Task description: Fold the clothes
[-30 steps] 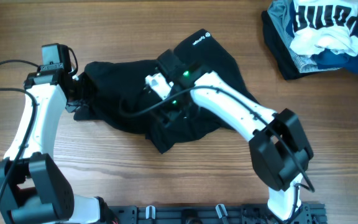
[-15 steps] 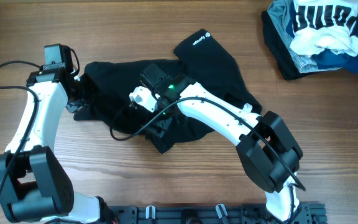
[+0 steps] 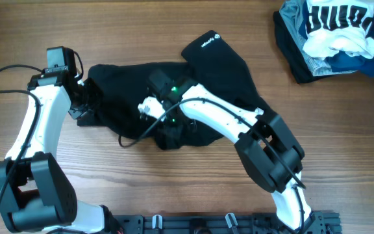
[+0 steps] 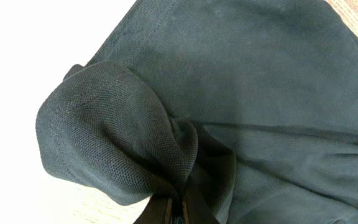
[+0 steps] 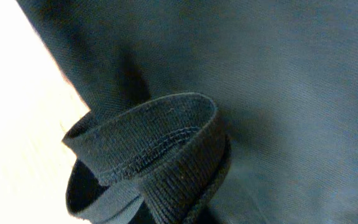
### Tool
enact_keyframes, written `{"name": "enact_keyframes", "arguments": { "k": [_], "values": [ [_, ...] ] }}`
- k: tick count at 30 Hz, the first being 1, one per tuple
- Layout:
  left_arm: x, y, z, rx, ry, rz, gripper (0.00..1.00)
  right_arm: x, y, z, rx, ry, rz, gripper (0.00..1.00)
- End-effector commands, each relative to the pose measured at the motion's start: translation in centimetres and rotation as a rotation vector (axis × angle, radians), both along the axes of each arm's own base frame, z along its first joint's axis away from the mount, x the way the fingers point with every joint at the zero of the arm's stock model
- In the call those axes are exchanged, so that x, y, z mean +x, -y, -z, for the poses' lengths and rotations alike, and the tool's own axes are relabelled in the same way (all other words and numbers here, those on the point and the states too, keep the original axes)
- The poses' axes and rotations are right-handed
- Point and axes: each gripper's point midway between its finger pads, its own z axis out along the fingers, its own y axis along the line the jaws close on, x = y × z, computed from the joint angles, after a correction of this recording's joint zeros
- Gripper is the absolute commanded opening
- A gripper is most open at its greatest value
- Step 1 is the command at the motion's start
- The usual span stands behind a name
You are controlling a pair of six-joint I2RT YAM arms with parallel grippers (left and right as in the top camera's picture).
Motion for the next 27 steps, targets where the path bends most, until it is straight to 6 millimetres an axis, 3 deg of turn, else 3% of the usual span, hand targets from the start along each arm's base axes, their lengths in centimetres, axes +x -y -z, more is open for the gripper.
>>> {"name": "enact_keyframes", "arguments": {
  "k": [1,4,8,12,16,18,23,27],
  "values": [
    [-0.1,0.2,0.3,-0.022,-0.011,-0.019,0.04,3.5,0.9,-4.9,0.038,0.066,0.182,0.04],
    [-0.4,0.0,0.2,-0.021,-0.018,-0.020,0.04,4.2,4.1,-9.9,0.047,0.046,0.375,0.04],
    [-1.0,-2.2,-0.4,0.016,-0.014,-0.050,0.04,4.5,11.6,-16.6,0.080,0.022,0.735,0.04],
    [-1.9,-4.9,-0.6,0.034,-0.020,-0.109,0.04,5.7,17.4,-19.7,0.129,0.045,0.966,0.04],
    [-1.2,-5.9,-0.9,0.056,0.022,-0.085,0.04,6.2,22.0,-17.1,0.002,0.057,1.111,0.04],
    [-1.2,-5.6,-0.9,0.056,0.017,-0.072,0.10,6.7,23.7,-15.1,-0.047,0.064,1.161,0.04],
    [-2.3,-3.7,-0.5,0.040,-0.044,-0.024,0.25,7.2,25.3,-11.8,-0.047,0.045,1.204,0.04],
    [-2.3,-1.2,-0.4,0.014,-0.057,0.042,0.43,8.7,25.0,-11.4,-0.003,0.093,1.191,0.04]
  ]
}}
